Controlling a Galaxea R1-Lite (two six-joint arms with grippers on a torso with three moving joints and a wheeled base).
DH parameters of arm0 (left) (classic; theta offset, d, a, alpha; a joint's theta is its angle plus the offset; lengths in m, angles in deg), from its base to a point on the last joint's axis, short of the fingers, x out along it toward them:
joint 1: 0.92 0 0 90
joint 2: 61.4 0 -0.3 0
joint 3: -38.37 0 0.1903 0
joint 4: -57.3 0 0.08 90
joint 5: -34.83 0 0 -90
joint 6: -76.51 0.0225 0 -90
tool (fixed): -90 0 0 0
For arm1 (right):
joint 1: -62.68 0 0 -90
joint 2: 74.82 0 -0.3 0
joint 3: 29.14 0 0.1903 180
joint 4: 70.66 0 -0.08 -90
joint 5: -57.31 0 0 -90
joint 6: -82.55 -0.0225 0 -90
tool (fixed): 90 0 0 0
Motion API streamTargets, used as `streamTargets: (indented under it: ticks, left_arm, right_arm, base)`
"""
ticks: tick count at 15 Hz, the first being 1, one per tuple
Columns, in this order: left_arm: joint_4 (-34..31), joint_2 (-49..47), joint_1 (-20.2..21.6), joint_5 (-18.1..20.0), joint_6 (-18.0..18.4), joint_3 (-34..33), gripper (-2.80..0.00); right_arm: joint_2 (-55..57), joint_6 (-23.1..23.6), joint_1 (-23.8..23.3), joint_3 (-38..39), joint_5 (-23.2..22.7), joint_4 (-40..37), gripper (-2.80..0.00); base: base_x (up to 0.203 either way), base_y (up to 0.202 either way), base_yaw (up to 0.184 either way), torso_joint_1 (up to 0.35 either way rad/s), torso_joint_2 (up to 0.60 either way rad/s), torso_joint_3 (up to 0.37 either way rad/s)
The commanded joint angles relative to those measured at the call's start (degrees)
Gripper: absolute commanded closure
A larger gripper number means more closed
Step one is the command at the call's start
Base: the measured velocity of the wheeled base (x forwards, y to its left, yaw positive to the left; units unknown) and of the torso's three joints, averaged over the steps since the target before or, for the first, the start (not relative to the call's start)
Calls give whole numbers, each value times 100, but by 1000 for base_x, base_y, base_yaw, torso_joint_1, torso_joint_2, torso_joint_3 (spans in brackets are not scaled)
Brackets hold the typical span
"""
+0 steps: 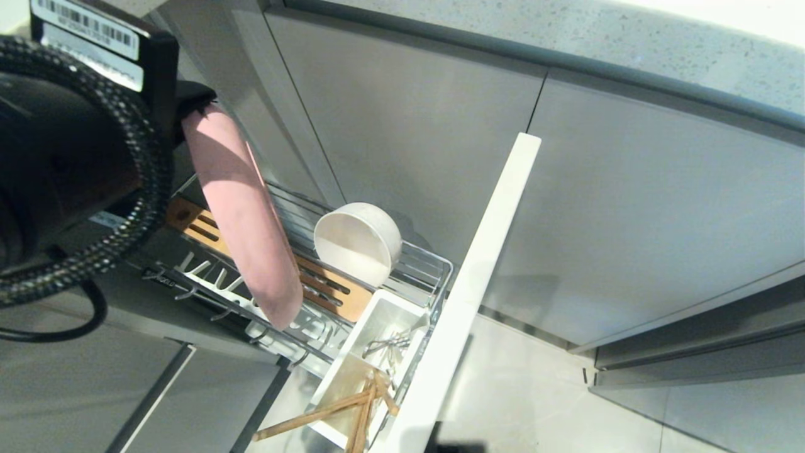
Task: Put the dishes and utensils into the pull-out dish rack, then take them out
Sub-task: Pick up the plate and place it in the cupboard
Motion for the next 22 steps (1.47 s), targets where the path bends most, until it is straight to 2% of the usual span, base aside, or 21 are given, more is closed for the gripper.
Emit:
streamTargets:
  ticks: [1, 3, 9, 12, 22]
  left_arm:
    - [418, -152, 168, -56, -16, -337, 0]
    - [883, -233, 251, -101, 3, -513, 0]
    - [1047, -306, 305, -678, 1, -623, 0]
    - [1073, -314, 339, -757, -52, -715, 0]
    - [1192, -313, 776, -736, -1138, -1119, 0]
  right_arm:
    - [5, -2, 2, 9, -1, 0, 0]
    - [5, -2, 2, 9, -1, 0, 0]
    - [5, -2, 2, 9, -1, 0, 0]
    - [5, -2, 2, 9, -1, 0, 0]
    - [5, -2, 2, 9, -1, 0, 0]
  base:
    - [0, 0, 0, 0, 0, 0]
    - [0, 0, 0, 0, 0, 0]
    - [0, 0, 0, 0, 0, 0]
    - [0, 0, 0, 0, 0, 0]
    - [0, 0, 0, 0, 0, 0]
